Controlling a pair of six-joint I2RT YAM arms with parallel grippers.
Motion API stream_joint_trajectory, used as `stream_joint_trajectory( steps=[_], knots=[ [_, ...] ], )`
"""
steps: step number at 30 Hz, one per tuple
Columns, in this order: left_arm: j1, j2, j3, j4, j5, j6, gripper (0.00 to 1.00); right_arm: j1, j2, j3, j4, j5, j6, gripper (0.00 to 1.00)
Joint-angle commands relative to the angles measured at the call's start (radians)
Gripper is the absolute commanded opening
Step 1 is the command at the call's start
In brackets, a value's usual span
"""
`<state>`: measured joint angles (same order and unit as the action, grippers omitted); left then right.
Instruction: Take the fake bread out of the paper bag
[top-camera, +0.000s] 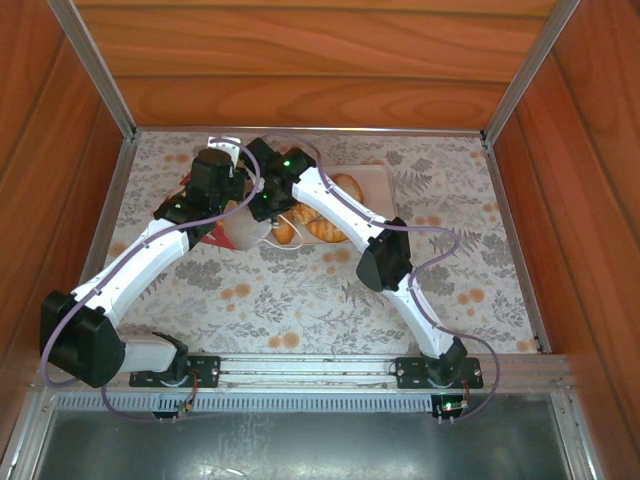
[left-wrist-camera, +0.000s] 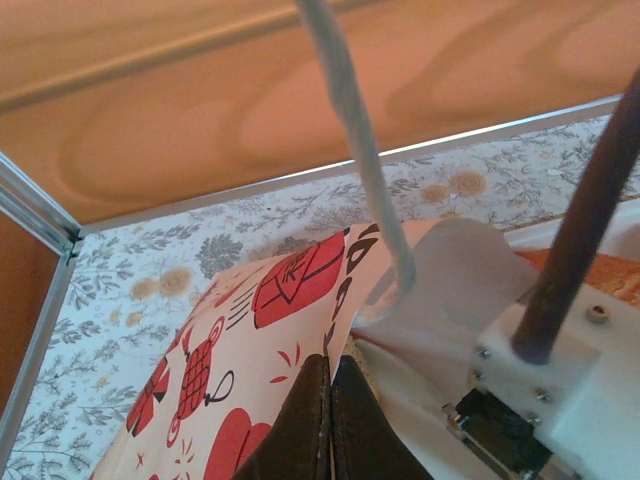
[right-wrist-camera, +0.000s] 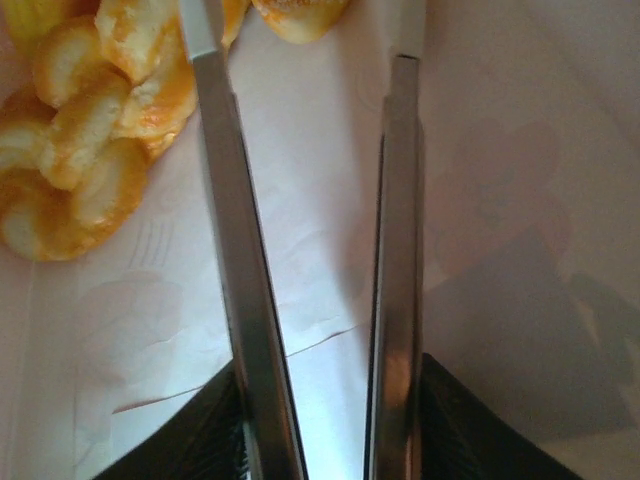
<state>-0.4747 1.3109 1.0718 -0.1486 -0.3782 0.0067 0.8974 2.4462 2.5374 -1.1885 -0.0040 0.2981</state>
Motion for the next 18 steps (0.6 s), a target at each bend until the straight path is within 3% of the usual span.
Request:
stream_joint_trajectory(
  steps=[1, 18],
  knots=[
    [-0.019, 0.007, -0.003, 0.044, 0.047, 0.028, 0.00, 0.032, 0.006, 0.029, 0.004, 0.008, -0.005, 0.37],
    [-0.018, 0.016, -0.048, 0.061, -0.022, 0.044, 0.00, 0.032, -0.155, -0.043, 0.055, 0.002, 0.010, 0.06]
  ],
)
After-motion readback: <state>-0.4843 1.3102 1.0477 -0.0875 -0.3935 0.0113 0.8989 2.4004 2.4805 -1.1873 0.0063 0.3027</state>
